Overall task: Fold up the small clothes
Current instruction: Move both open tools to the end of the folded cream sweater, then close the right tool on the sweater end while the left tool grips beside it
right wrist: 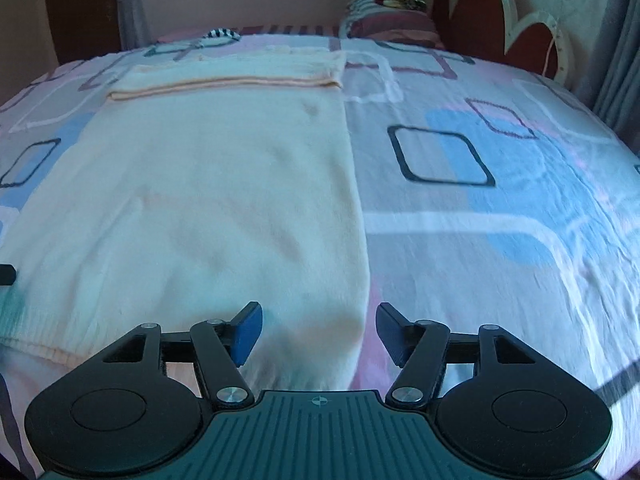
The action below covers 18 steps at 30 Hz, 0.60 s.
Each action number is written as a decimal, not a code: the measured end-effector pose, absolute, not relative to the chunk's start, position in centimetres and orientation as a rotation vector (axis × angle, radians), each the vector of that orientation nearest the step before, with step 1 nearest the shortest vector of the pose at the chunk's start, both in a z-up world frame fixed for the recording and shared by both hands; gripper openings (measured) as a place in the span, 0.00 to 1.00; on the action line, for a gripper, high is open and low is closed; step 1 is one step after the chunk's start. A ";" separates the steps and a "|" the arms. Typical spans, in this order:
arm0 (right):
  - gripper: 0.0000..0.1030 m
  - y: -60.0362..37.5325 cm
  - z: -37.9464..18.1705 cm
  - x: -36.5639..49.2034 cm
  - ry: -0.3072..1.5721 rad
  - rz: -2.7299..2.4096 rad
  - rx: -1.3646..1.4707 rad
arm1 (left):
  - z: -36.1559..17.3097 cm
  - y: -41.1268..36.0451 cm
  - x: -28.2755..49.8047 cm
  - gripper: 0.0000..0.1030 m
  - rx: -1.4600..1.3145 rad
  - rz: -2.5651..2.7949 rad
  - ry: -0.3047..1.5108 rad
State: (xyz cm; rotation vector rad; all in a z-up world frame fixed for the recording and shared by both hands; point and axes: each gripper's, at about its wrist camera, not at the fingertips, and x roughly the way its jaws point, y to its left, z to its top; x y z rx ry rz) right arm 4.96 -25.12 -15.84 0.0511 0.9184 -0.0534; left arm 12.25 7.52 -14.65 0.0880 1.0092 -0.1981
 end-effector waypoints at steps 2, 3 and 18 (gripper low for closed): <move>0.61 -25.2 -16.1 4.6 0.938 -0.059 0.065 | -15.0 7.6 12.5 0.72 0.077 -0.209 1.028; 0.61 -25.4 -16.2 4.4 0.947 -0.059 0.078 | -15.0 7.5 12.6 0.71 0.072 -0.219 1.034; 0.09 -26.7 -16.5 5.3 1.007 0.056 0.284 | -14.9 9.1 12.4 0.06 -0.164 -0.314 1.134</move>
